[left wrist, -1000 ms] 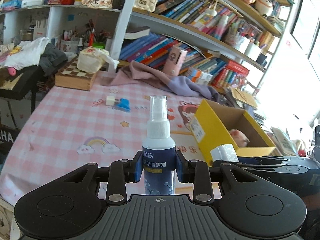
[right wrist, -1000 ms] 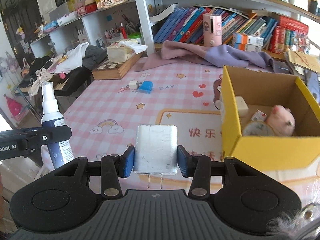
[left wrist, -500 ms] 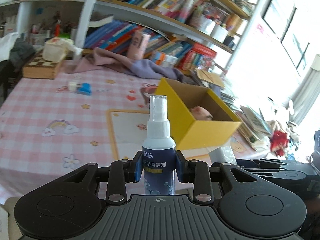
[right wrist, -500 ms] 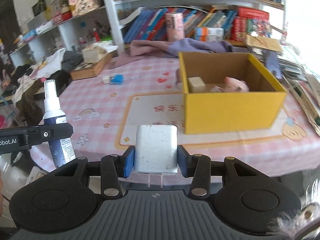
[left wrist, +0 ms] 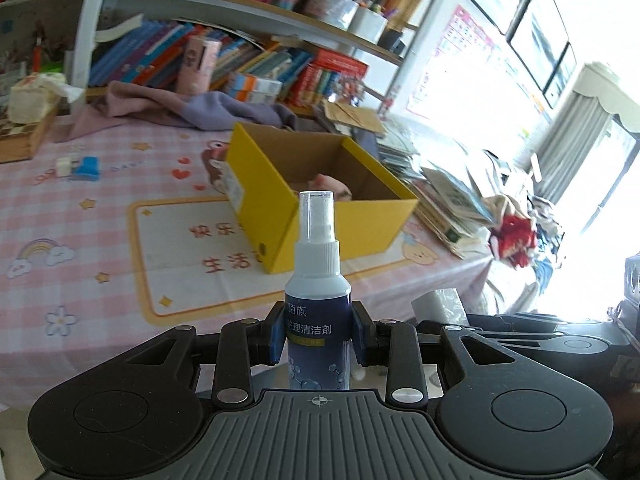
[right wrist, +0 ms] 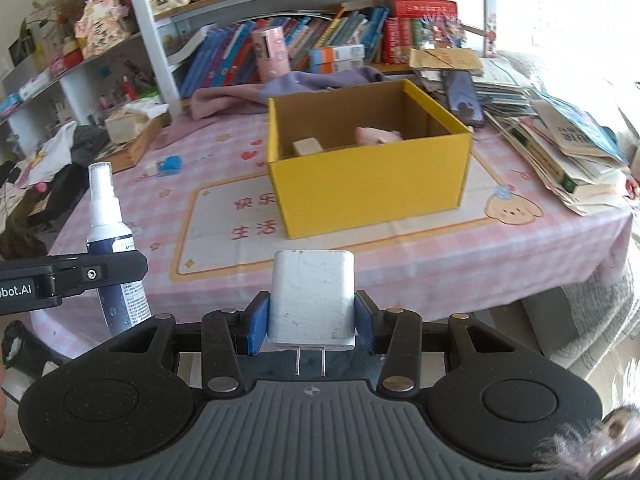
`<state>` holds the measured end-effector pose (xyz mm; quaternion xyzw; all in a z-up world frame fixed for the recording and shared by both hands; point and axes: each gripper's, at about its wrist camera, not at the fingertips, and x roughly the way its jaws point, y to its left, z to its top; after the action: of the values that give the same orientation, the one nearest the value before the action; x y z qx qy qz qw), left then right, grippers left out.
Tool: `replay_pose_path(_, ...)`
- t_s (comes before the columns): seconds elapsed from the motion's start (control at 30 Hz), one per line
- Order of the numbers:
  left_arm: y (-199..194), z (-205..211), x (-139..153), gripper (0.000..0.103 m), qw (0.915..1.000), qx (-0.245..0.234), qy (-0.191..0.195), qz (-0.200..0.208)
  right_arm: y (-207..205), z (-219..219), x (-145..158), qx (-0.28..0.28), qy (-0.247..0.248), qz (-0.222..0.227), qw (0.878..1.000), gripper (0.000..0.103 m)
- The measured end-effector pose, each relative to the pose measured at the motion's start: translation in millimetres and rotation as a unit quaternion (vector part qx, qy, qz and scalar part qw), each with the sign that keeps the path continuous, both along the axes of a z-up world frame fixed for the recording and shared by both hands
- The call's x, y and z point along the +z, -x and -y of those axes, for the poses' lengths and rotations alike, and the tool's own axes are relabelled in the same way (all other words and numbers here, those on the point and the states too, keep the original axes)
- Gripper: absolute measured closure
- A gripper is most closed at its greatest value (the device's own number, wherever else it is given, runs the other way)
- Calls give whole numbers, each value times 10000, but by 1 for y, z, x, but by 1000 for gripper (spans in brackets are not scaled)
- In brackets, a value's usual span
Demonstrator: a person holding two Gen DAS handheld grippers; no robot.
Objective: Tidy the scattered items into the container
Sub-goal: 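Carry the spray bottle and charger plug with both tools toward the yellow box, then lower the spray bottle and charger plug into the yellow box with both tools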
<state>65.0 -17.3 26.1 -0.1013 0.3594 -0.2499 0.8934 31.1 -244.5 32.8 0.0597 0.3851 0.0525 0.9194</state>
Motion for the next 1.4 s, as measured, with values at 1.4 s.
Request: replay_pose_path(1.4,-95,126,-1,72,9948,-995,-104,206,-80,103,-6,-329,69,79,9994,61)
